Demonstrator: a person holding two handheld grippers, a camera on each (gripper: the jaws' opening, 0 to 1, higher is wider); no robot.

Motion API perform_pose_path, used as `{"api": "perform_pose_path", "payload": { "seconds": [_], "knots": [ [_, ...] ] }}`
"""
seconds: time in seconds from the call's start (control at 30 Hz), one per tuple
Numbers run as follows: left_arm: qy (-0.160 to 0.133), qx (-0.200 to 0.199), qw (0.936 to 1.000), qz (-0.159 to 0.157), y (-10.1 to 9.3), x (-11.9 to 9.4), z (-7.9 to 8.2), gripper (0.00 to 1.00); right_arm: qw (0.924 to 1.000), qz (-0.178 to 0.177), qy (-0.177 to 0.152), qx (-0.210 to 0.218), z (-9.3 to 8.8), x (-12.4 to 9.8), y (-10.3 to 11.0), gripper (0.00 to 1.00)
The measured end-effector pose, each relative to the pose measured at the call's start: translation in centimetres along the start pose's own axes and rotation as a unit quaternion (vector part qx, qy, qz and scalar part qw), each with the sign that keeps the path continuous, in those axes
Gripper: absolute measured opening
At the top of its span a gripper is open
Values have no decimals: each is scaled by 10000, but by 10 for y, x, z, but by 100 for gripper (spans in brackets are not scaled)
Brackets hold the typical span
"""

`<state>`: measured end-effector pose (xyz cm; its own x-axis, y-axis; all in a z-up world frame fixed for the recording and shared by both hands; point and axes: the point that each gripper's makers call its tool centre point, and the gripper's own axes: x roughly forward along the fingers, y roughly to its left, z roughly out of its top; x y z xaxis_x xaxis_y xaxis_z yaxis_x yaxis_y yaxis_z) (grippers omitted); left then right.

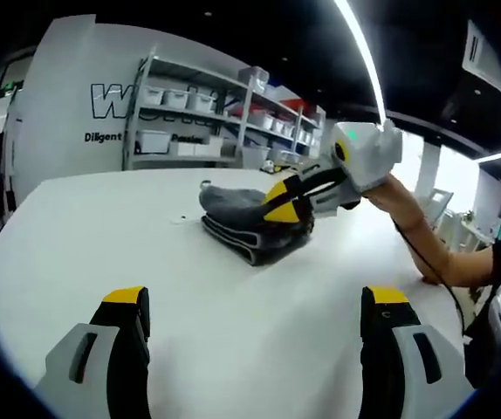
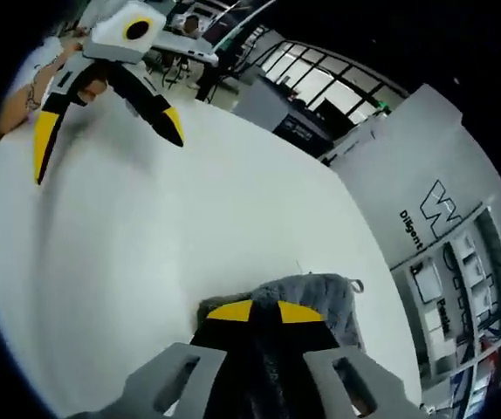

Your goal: Open the folded towel by lifting each exposed corner and separating the folded layers until the towel lies flat within the target outline without major curled edges

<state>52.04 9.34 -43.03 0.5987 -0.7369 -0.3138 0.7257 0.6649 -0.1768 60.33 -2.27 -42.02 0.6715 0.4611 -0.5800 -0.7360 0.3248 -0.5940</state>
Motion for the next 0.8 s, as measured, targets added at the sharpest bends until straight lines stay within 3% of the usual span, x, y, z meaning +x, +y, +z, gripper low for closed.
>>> {"api": "perform_pose_path", "payload": {
  "seconds": [0.43,0.8],
  "knots": [
    [72,-18,10000,21,2,2,-4,99,9971,-555,-313,414,-2,-32,-42,4],
    [55,-2,10000,-9,0,2,-3,99,9925,-1030,-160,639,-21,-59,-72,4]
  ]
}}
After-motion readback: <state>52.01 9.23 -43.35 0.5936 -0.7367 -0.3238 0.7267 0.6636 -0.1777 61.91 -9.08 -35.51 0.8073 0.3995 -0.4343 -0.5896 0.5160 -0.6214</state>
